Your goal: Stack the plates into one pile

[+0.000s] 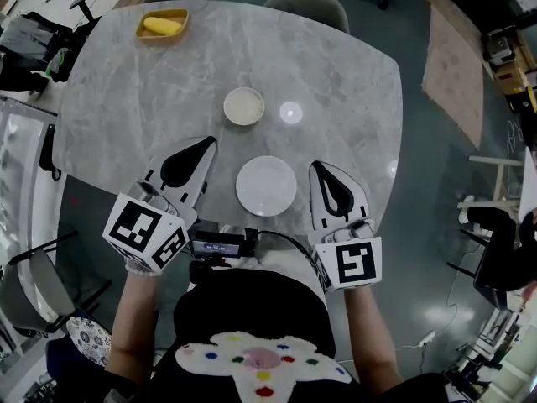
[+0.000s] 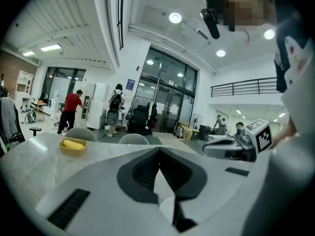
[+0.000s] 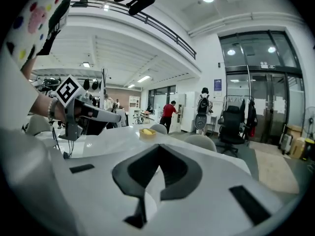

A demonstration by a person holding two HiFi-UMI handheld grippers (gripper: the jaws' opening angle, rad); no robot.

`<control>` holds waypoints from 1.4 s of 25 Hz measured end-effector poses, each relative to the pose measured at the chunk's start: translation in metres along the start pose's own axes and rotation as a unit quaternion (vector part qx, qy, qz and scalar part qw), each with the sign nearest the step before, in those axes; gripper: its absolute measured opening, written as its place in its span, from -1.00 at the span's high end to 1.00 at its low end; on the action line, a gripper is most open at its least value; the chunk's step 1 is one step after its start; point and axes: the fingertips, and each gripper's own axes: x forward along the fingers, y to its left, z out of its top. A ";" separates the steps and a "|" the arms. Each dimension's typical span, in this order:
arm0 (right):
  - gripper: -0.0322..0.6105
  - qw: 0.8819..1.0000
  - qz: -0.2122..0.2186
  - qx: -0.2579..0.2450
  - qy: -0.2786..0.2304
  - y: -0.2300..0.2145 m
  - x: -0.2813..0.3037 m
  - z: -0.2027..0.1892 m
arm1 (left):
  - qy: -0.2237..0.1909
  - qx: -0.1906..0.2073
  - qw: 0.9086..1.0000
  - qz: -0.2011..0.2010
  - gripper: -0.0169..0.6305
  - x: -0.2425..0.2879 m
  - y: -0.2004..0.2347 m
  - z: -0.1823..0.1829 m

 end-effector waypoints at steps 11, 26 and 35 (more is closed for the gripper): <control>0.89 0.999 -0.007 0.026 -0.044 -0.008 -0.013 0.045 | -0.034 0.037 0.999 0.001 0.91 -0.011 -0.023 0.025; 0.89 0.999 -0.008 0.024 -0.037 -0.013 -0.012 0.045 | -0.036 0.055 0.998 -0.007 0.91 -0.004 -0.034 0.028; 0.89 0.999 -0.001 0.017 -0.043 -0.012 -0.007 0.049 | -0.036 0.059 0.998 -0.008 0.91 0.001 -0.035 0.029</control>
